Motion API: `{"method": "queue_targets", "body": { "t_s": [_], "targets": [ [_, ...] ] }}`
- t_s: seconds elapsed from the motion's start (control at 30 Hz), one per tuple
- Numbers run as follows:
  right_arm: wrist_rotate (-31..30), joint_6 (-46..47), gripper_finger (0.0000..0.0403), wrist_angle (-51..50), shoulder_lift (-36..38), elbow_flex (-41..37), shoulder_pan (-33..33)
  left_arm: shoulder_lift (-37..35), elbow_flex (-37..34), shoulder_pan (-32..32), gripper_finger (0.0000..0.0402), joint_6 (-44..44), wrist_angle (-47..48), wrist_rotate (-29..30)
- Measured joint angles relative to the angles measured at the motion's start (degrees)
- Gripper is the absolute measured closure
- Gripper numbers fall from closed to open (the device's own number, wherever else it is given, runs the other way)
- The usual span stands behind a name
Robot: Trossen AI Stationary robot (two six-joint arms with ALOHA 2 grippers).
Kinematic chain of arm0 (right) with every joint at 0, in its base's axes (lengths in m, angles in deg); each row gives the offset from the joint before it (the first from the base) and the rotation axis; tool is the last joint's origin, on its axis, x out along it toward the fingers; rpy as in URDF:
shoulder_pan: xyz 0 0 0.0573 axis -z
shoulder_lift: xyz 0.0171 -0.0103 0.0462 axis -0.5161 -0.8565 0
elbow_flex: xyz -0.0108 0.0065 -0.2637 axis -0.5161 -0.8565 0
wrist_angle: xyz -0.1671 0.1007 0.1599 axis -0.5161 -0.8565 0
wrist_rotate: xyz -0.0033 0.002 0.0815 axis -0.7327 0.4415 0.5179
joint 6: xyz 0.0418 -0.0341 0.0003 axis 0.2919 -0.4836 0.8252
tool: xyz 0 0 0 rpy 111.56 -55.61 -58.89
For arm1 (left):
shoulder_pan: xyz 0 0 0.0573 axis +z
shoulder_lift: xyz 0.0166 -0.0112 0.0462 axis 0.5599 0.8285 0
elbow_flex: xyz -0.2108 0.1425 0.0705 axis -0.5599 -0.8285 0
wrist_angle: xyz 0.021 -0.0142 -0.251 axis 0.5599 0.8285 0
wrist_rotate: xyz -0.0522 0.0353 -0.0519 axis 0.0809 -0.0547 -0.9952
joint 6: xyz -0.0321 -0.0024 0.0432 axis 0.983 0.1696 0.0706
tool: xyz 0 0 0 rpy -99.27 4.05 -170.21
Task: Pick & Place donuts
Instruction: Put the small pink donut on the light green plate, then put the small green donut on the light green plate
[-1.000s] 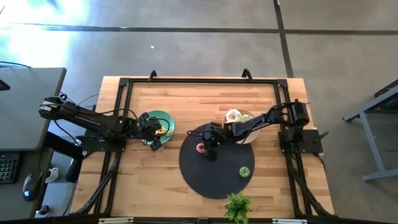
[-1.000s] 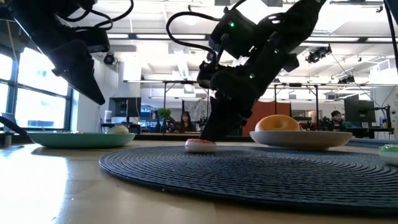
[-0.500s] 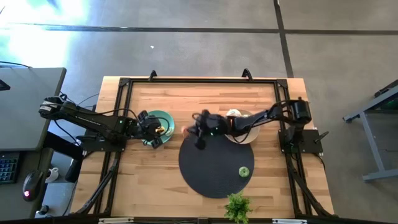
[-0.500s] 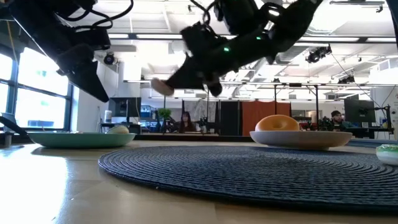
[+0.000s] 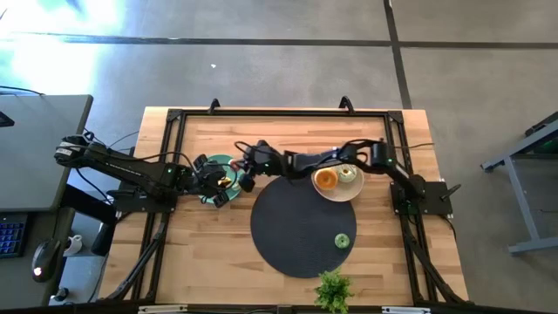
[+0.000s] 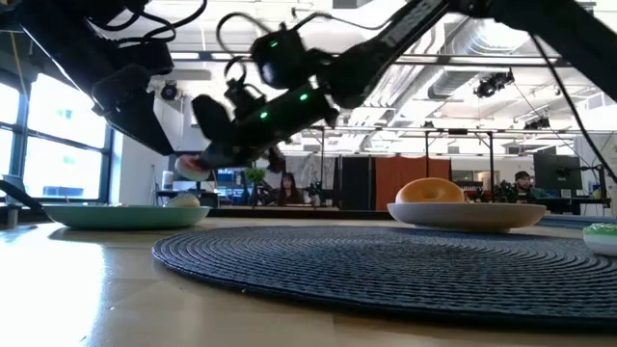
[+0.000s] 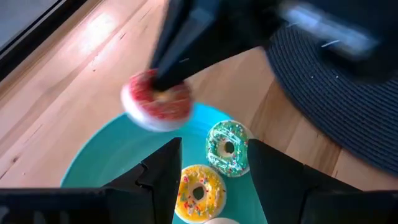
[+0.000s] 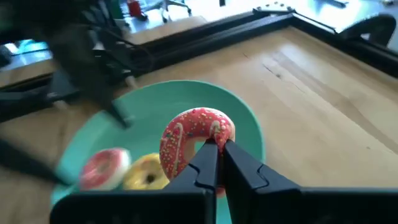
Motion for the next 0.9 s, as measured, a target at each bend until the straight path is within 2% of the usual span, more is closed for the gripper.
{"method": "queue_targets", "body": {
  "t_s": [0.17,0.37,0.77,0.9],
  "targets": [
    [0.5,0.8,0.0393,-6.8,-6.1,7.6,0.5,0.0,0.0,0.0,0.0222,0.0,0.3,-0.1],
    [1.4,0.5,0.0381,-11.9,-6.9,9.8,0.4,0.0,0.0,0.0,0.0222,0.0,0.5,-0.4],
    [2.7,-3.3,0.0268,-12.5,-6.6,9.7,0.5,0.0,0.0,0.0,0.0222,0.0,0.5,-0.1],
    [4.3,-5.6,0.0241,-18.6,-3.1,9.7,0.5,0.0,0.0,0.0,0.0222,0.0,0.4,0.0]
  ]
}}
